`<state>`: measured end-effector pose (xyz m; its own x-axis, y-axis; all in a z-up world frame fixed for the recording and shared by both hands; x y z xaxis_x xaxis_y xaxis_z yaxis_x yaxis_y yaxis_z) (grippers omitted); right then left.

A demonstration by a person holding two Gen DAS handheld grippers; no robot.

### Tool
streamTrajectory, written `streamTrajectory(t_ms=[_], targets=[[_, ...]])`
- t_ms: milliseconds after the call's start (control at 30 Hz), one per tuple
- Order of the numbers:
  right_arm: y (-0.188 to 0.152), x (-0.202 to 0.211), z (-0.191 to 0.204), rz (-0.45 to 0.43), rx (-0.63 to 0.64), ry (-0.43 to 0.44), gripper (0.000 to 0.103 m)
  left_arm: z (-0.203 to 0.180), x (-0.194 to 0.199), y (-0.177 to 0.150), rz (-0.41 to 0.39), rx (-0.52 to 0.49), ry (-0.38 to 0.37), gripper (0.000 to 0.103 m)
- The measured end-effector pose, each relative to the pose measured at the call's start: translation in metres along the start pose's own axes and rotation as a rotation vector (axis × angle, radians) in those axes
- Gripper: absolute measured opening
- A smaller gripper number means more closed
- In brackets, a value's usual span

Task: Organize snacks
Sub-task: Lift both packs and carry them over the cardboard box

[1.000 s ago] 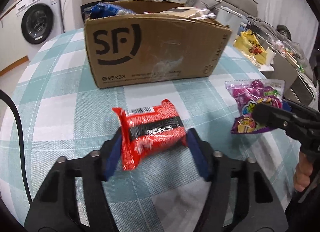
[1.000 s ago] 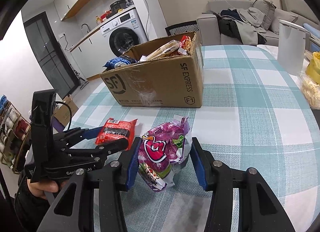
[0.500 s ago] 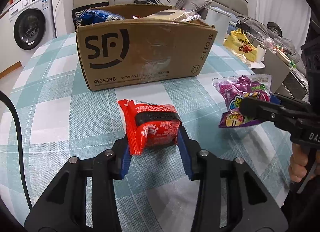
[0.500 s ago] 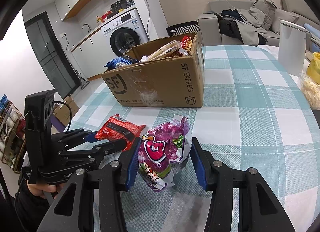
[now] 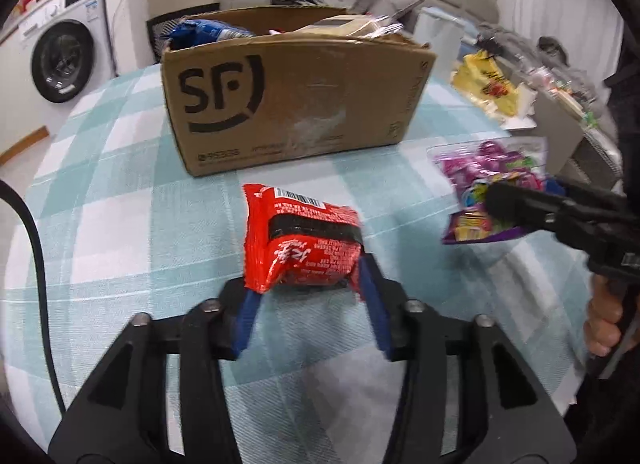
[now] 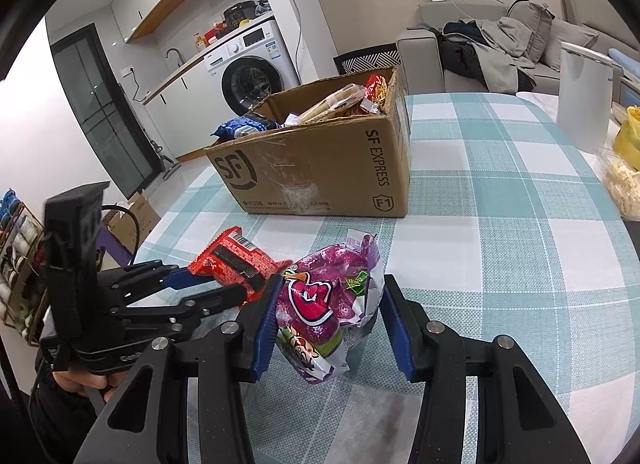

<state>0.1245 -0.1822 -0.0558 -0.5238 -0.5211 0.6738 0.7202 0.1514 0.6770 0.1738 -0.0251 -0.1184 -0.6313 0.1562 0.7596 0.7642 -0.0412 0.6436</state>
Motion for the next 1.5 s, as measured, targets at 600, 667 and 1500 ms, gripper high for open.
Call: streamTrajectory(t_ms=[600,667,1500], targets=[[0.001,-0.001,0.0,0.001,-0.003,0.002,0.048,0.0,-0.007,0.009,-0.013,-0.007,-0.04,0.044],[0.001,0.0,0.0,-0.002,-0.003,0.003,0.049,-0.002,-0.002,0.011,-0.026,-0.008,-0.05,0.044],[0.053,0.033,0.029,-0.132,0.063,0.038,0.049,0.011,0.094,0.065,-0.255,0.04,-0.056,0.045]])
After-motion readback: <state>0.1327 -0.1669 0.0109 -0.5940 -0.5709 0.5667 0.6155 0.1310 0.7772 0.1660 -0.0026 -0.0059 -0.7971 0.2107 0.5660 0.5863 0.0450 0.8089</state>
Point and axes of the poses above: each gripper's, at about its wrist camera, not at the fingertips, and x roughly against the way its jaws point, z to its left, y to its top, the point moved 8 cm from there along -x, roughly the way its jaws point, and after that the axes turned 1 degree about x, right-handed, at the moved point
